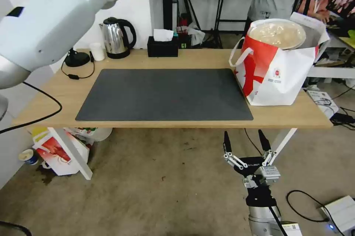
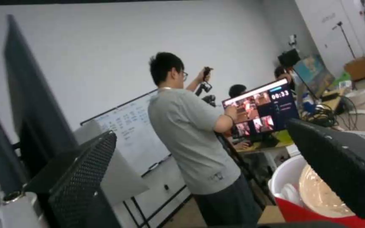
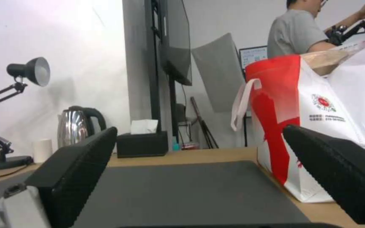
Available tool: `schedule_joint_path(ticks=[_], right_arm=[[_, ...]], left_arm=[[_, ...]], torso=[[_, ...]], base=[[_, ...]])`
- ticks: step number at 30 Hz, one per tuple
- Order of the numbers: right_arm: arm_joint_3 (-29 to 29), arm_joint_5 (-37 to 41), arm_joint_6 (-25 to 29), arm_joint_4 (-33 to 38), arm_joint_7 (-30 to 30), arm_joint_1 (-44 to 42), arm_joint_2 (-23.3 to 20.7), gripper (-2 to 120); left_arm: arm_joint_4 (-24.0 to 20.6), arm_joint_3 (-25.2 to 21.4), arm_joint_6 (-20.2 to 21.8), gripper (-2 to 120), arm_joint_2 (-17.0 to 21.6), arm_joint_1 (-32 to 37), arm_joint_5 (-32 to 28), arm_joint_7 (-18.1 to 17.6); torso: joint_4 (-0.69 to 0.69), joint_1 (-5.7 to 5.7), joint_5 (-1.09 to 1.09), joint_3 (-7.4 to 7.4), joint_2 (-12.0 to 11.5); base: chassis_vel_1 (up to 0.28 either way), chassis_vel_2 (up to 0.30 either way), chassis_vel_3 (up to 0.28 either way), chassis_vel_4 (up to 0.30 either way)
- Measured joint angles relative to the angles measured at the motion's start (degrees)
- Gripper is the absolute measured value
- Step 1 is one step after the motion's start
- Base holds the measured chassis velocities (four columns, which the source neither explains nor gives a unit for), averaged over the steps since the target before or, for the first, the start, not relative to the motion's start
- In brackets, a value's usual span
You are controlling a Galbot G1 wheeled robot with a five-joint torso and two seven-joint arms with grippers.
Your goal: Pick up the trash from the table and place it into the takeout bag.
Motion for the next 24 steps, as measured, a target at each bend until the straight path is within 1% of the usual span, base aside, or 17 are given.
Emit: schedule_joint_path(ticks=[3,5,7,9,12,14,16,17,18,21,22,24], right_arm=[[0.00,0.00,0.00,0.00,0.00,0.00,0.00,100],[0.00,0.00,0.00,0.00,0.00,0.00,0.00,100],[0.00,0.00,0.00,0.00,0.00,0.00,0.00,100],[0.00,0.00,0.00,0.00,0.00,0.00,0.00,100],[0.00,0.00,0.00,0.00,0.00,0.00,0.00,100],[0.00,0.00,0.00,0.00,0.00,0.00,0.00,100],[-0.01,0.00,0.00,0.00,0.00,0.00,0.00,100],[0.01,0.00,0.00,0.00,0.00,0.00,0.00,100],[0.01,0.00,0.00,0.00,0.00,0.00,0.00,100],[0.01,0.00,0.00,0.00,0.00,0.00,0.00,100],[0.01,0.00,0.00,0.00,0.00,0.00,0.00,100],[0.00,0.00,0.00,0.00,0.00,0.00,0.01,100]], left_arm=[[-1.87,-3.27,0.00,100,1.98,3.09,0.02,-0.20],[-2.24,-3.94,0.00,100,2.44,3.82,0.04,-0.23],[-3.99,-6.89,-0.05,100,4.46,7.34,0.24,-0.43],[-4.65,-7.80,-0.09,100,5.07,8.36,0.27,-0.54],[-8.40,-13.21,-0.20,100,8.16,14.28,0.35,-1.62],[-9.05,-14.07,-0.21,100,8.55,15.23,0.35,-1.76],[-11.83,-18.13,-0.19,100,9.97,19.79,0.25,-3.11],[-12.68,-19.33,-0.18,100,10.35,21.27,0.19,-3.56],[-12.68,-19.33,-0.18,100,10.35,21.27,0.19,-3.56],[-16.73,-26.10,-0.02,100,11.96,30.21,0.03,-4.62],[-16.73,-26.10,-0.02,100,11.96,30.21,0.03,-4.62],[-18.86,-29.45,0.11,100,12.46,34.22,-0.14,-5.00]], torso=[[-0.02,0.00,0.02,0.00,0.00],[-0.03,0.00,0.02,0.00,0.00],[-0.01,0.01,-0.03,0.00,0.00],[-0.01,0.02,-0.02,0.00,0.00],[0.00,0.01,0.00,0.00,0.00],[0.00,0.01,0.00,0.00,0.00],[-0.01,0.01,0.00,0.00,0.00],[-0.01,0.01,0.01,0.00,0.00],[-0.01,0.01,0.01,0.00,0.00],[-0.01,0.01,-0.02,0.01,0.00],[-0.01,0.01,-0.02,0.01,0.00],[-0.01,0.01,-0.01,0.00,0.00]], base=[[0.000,0.000,0.000,0.000],[0.000,0.000,0.000,0.000],[0.000,0.000,0.000,0.000],[0.000,0.000,0.000,0.000],[0.000,0.000,0.000,0.000],[0.000,0.000,0.000,0.000],[0.000,0.000,0.000,0.000],[0.000,0.000,0.000,0.000],[0.000,0.000,0.000,0.000],[0.000,0.000,0.000,0.000],[0.000,0.000,0.000,0.000],[0.000,0.000,0.000,0.000]])
